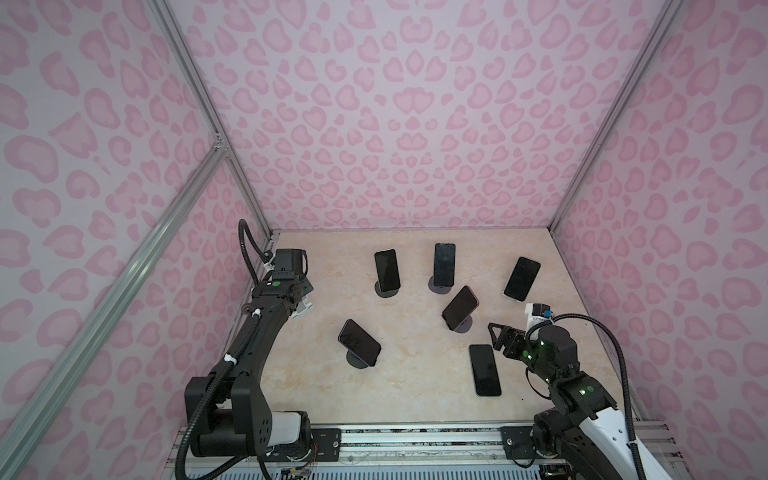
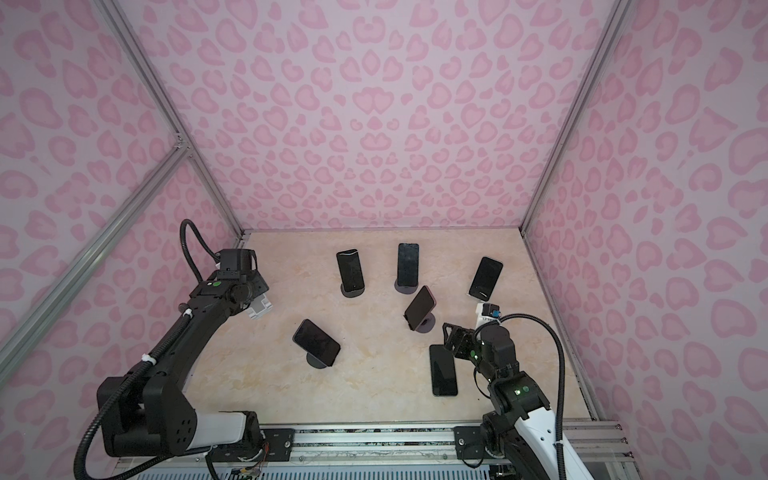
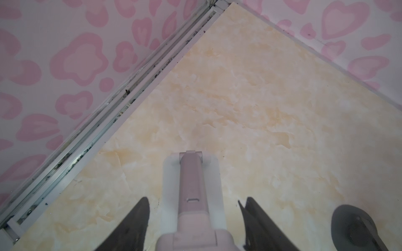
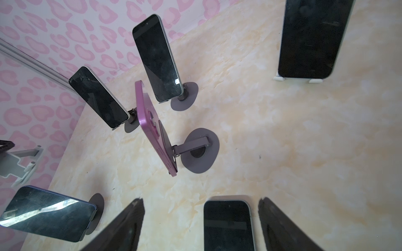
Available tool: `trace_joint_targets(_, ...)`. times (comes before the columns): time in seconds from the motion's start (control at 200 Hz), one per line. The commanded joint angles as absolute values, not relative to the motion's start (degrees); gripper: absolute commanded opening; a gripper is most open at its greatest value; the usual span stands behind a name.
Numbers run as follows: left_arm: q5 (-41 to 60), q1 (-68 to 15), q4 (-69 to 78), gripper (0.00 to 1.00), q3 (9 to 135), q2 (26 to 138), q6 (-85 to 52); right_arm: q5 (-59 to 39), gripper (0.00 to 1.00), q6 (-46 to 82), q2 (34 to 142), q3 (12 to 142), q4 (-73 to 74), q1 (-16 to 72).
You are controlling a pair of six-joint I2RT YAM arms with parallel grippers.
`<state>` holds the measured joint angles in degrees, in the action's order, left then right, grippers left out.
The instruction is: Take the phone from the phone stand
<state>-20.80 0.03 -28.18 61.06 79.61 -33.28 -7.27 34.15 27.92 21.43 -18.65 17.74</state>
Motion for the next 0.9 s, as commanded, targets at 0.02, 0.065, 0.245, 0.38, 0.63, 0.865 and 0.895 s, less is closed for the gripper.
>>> trace_joint_targets(0.02, -20.72, 1.97, -15.91, 0.51, 59.7, 83.53, -37.64, -6.71, 0.85, 34.35, 25.99, 20.92, -19.68, 17.69)
trace_joint_targets(0.065, -21.1, 2.21, -14.31, 0.51, 59.55, 85.02, -38.14, -6.33, 0.85, 34.43, 25.62, 20.89, -19.54, 17.72)
trace_joint_targets(0.245, -23.43, 2.78, -12.32, 0.52, 60.25, 90.28, -39.87, -8.3, 0.86, 34.34, 28.86, 20.76, -16.81, 17.75)
trace_joint_targets(0.38, -23.11, 3.93, -13.52, 0.53, 60.54, 93.43, -41.84, -8.79, 0.86, 34.01, 30.97, 20.33, -15.26, 17.69)
trace_joint_targets(0.63, -23.37, 4.62, -13.69, 0.55, 61.48, 97.79, -41.05, -9.01, 0.9, 33.81, 31.57, 20.07, -14.22, 17.7)
trace_joint_targets(0.865, -23.16, 4.75, -15.88, 0.73, 63.48, 99.8, -42.26, -8.29, 0.93, 33.82, 29.62, 21.02, -17.05, 17.58)
trace_joint_targets(0.895, -22.96, 4.75, -16.38, 0.75, 63.85, 99.68, -42.35, -8.03, 0.93, 33.83, 29.0, 21.41, -17.87, 17.66)
